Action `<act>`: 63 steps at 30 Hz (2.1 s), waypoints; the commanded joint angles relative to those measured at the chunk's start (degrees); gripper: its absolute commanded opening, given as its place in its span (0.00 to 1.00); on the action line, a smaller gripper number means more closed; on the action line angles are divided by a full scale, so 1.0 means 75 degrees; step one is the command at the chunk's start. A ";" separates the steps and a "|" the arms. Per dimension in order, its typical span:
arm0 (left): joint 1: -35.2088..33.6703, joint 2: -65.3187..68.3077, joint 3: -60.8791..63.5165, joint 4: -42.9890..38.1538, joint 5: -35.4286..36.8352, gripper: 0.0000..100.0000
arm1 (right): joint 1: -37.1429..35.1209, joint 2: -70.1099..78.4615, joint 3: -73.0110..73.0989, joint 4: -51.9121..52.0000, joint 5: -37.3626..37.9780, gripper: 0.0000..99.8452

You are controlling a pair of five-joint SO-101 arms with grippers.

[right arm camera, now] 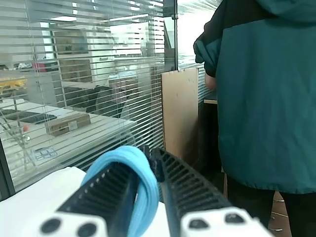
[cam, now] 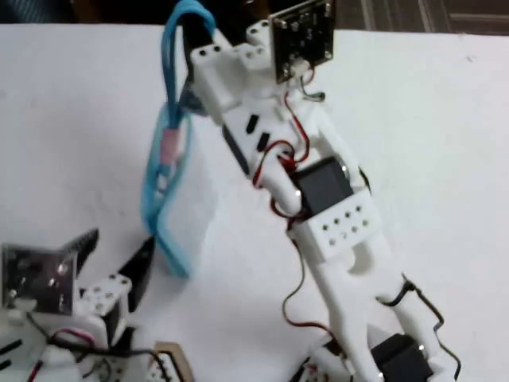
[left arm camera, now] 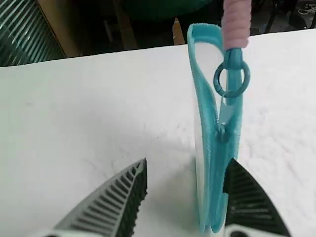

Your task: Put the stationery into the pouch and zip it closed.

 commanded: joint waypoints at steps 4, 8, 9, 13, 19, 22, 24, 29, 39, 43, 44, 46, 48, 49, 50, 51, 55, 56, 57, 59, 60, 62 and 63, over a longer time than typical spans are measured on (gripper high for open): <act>0.0287 0.0006 0.0281 -0.0774 0.0152 0.26 | 0.0018 -0.0029 -0.0316 0.0018 0.0047 0.02; 0.0862 0.0006 0.0082 -0.0598 0.0141 0.26 | 0.0029 -0.0029 -0.0316 0.0018 0.0047 0.02; 0.1014 0.0006 -0.0023 -0.0457 0.0141 0.26 | 0.0041 -0.0029 -0.0316 0.0018 0.0047 0.02; 0.1237 0.0006 -0.0199 -0.0129 0.0141 0.26 | 0.0029 -0.0029 -0.0316 0.0018 0.0047 0.02; 0.1284 0.0006 0.1008 -0.1137 0.0141 0.26 | 0.0018 0.0123 -0.0316 0.0006 0.0047 0.02; 0.1284 0.0006 0.1395 -0.1887 0.0152 0.24 | 0.0041 0.0252 -0.0316 0.0006 0.0035 0.02; 0.1295 0.0006 0.1582 -0.2309 0.0117 0.21 | 0.0018 0.0311 -0.0340 0.0006 0.0023 0.02; 0.1729 0.0006 0.1934 -0.2626 -0.0012 0.13 | 0.0041 0.0334 -0.0352 -0.0041 0.0035 0.02; 0.2866 -0.0006 0.1711 -0.2286 -0.0621 0.02 | 0.0721 0.1061 -0.0551 -0.0229 0.0035 0.02; 0.2866 0.0006 0.0949 -0.1606 -0.0656 0.02 | 0.1459 0.1823 -0.0996 -0.0580 0.0047 0.02; 0.2866 0.0006 0.0844 -0.1418 -0.0656 0.02 | 0.1659 0.2057 -0.1196 -0.0580 0.0047 0.02; 0.2866 0.0006 0.0692 -0.1055 -0.0656 0.02 | 0.2034 0.2549 -0.1688 -0.0557 0.0047 0.02; 0.2854 0.0006 0.0610 -0.0844 -0.0668 0.02 | 0.2421 0.3042 -0.2239 -0.0533 0.0012 0.02; 0.2854 0.0006 0.0563 -0.0774 -0.0668 0.02 | 0.2596 0.3276 -0.2508 -0.0522 0.0012 0.02; 0.2854 0.0006 0.0481 -0.0703 -0.0668 0.02 | 0.2760 0.3511 -0.2766 -0.0522 0.0012 0.02; 0.2854 0.0006 0.0399 -0.0656 -0.0668 0.02 | 0.2913 0.3722 -0.3024 -0.0498 0.0012 0.02; 0.2854 0.0006 0.0105 -0.0539 -0.0633 0.02 | 0.3382 0.4519 -0.4044 0.0006 0.0012 0.02; 0.2854 0.0006 0.0070 -0.0504 -0.0633 0.02 | 0.3487 0.4718 -0.4290 0.0111 0.0012 0.02; 0.2854 0.0006 0.0047 -0.0481 -0.0621 0.02 | 0.3593 0.4905 -0.4548 0.0193 0.0012 0.02; 0.2854 0.0006 0.0047 -0.0481 -0.0621 0.02 | 0.3757 0.5234 -0.5029 0.0416 0.0012 0.02; 0.2854 0.0006 0.0035 -0.0481 -0.0621 0.02 | 0.3839 0.5374 -0.5275 0.0522 0.0012 0.02; 0.2854 0.0006 0.0023 -0.0481 -0.0610 0.02 | 0.4003 0.5656 -0.5744 0.0662 0.0012 0.02; 0.2854 0.0006 0.0023 -0.0481 -0.0610 0.02 | 0.4097 0.5808 -0.5943 0.0674 0.0012 0.02</act>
